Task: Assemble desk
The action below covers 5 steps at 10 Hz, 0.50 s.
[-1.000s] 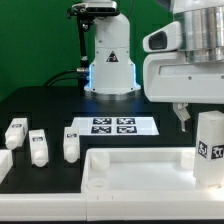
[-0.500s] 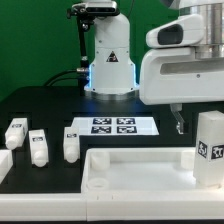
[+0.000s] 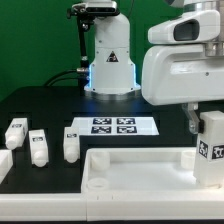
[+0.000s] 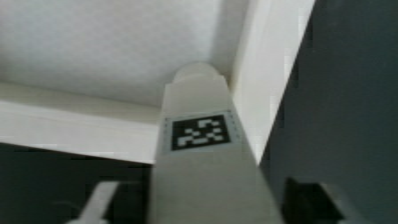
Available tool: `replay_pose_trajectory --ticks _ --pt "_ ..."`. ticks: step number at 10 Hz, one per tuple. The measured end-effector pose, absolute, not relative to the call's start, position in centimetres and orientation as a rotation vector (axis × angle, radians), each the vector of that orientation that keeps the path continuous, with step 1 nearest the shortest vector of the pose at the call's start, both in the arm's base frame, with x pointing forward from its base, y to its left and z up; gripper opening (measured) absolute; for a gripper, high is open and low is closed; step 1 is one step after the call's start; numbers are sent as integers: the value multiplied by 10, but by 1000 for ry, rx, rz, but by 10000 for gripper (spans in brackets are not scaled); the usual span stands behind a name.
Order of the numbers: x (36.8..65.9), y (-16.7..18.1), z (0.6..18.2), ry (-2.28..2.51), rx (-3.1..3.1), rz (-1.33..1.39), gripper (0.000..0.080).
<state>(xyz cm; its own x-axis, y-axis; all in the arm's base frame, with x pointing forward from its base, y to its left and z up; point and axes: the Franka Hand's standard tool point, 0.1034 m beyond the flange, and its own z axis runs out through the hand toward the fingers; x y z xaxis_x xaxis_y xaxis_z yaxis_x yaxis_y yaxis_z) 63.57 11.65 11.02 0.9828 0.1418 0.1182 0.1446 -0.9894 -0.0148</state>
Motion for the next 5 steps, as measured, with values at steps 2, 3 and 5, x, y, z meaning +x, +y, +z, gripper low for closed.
replay_pose_trajectory --ticks 2,3,5 --pt "636 115 110 17 -3105 -178 285" --pt "636 115 110 303 -3083 -174 285" --pt "634 114 108 874 -2959 -160 285"
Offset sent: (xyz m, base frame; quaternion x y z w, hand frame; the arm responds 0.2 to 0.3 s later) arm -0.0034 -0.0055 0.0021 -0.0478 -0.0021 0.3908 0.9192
